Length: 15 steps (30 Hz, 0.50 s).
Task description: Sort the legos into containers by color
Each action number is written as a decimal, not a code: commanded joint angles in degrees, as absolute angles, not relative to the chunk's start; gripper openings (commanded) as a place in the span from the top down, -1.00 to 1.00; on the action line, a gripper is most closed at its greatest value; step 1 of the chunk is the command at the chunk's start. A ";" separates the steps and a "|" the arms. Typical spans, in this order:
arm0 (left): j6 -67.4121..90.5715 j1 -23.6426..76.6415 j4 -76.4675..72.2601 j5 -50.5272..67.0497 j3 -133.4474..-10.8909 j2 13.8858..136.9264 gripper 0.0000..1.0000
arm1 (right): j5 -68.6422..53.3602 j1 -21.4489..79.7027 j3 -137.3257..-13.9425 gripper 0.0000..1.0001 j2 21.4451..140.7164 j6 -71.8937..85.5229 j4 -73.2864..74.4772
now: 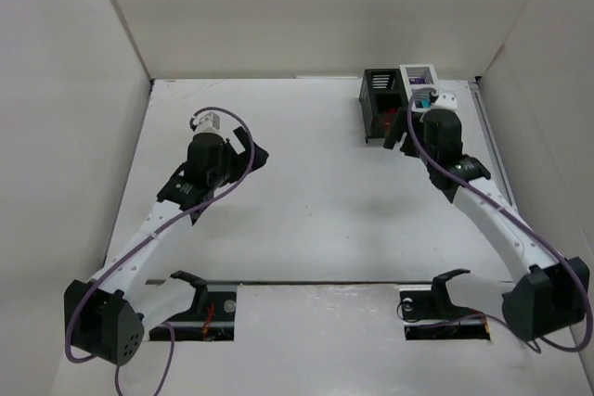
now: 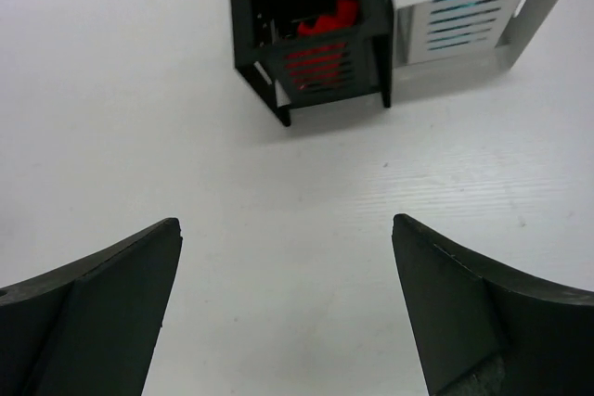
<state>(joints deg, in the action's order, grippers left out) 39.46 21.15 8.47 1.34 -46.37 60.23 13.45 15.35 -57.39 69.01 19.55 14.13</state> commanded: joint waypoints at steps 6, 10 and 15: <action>40.08 20.83 11.59 2.37 -41.57 50.20 -1.00 | 10.90 26.18 -43.69 -0.99 53.37 27.41 11.25; 40.08 20.83 13.27 1.68 -39.56 45.80 -1.00 | 15.36 30.14 -43.15 -0.99 52.12 28.21 14.23; 40.60 20.83 14.41 1.67 -38.32 42.19 -1.00 | 20.74 35.06 -43.68 -0.99 52.12 29.71 15.73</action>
<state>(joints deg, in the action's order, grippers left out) 39.97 21.12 14.20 1.83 -38.94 43.88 16.21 33.26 -42.98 53.10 27.97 15.27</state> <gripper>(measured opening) 0.997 0.994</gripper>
